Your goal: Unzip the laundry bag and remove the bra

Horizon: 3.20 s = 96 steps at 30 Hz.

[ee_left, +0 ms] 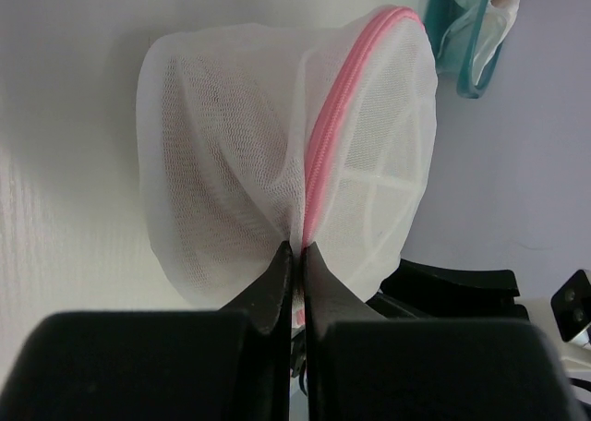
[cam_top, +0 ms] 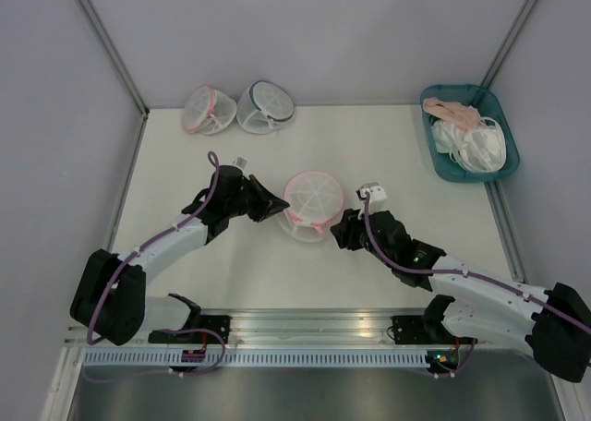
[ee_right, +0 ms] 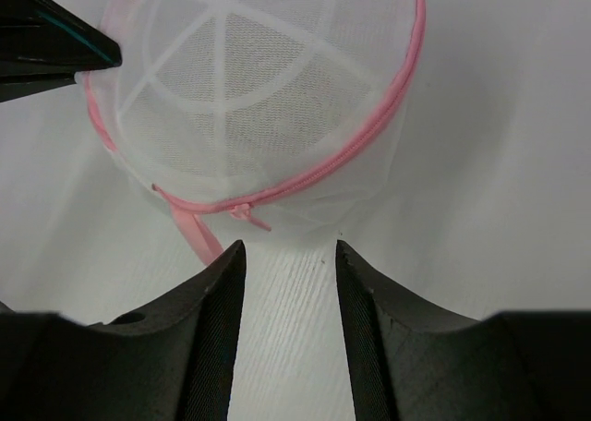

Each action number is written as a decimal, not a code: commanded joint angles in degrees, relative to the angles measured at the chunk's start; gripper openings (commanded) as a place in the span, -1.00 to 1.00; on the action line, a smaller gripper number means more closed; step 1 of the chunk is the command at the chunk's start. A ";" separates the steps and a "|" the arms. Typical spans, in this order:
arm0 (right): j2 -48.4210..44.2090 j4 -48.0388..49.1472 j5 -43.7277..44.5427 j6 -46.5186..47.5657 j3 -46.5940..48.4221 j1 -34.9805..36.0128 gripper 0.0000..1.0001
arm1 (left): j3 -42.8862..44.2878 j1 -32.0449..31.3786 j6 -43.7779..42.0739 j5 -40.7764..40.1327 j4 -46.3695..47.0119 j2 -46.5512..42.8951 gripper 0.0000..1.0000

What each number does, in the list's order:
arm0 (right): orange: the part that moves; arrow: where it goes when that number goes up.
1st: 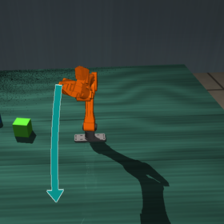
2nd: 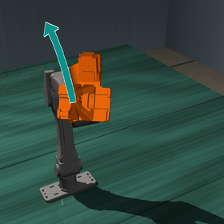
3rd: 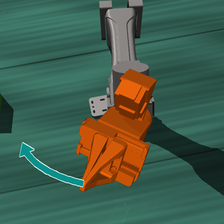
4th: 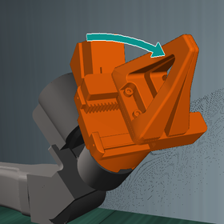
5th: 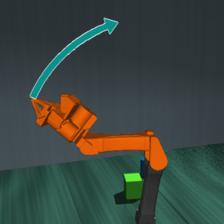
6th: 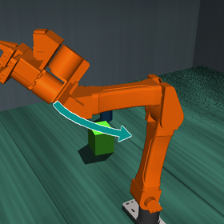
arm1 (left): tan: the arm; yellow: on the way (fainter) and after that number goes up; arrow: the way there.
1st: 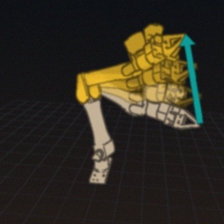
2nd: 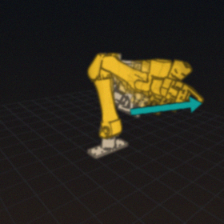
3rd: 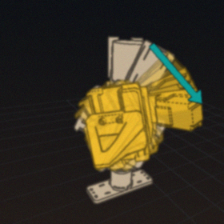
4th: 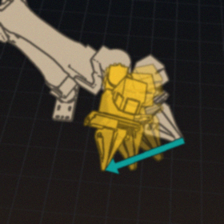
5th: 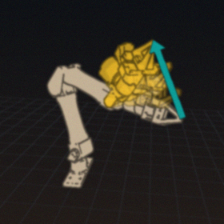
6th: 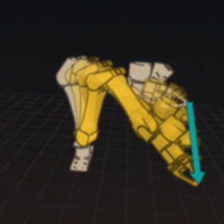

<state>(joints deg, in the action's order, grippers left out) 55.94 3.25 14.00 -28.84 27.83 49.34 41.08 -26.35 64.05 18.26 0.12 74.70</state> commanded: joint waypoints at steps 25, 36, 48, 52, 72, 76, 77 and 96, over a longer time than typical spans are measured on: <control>8.05 14.15 -0.64 1.24 -0.23 0.67 -0.62 | -0.30 0.25 1.95 3.89 3.66 0.80 -0.96; 3.31 10.82 0.24 1.33 -1.03 0.58 -0.99 | -0.04 0.25 1.78 3.71 3.66 0.80 -0.95; -3.29 3.44 -0.02 2.30 -1.64 0.58 -0.99 | 3.39 -0.01 3.79 7.31 1.55 -3.84 0.57; -4.00 2.64 -0.29 2.74 -1.64 0.58 -0.99 | 2.78 -3.18 6.16 5.30 0.23 -12.28 0.75; -1.98 8.35 -18.89 2.21 -1.64 0.58 -0.99 | -5.93 -20.15 11.98 -4.29 -2.85 -13.01 0.93; -0.57 9.41 -26.20 2.47 -1.03 0.58 -0.99 | -3.12 -20.15 11.27 -6.04 -1.44 -9.31 0.94; -0.31 9.58 -27.17 2.30 -1.03 0.67 -0.99 | -2.50 -20.15 10.84 -6.74 -1.35 -8.35 0.94; -3.74 3.88 -28.59 4.41 -0.76 1.81 -0.99 | 3.22 -19.88 7.76 -6.76 4.00 2.64 0.47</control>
<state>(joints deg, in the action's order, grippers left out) 53.28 6.33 -13.69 -25.41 26.48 50.78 43.11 -46.35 74.08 9.37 -0.69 75.35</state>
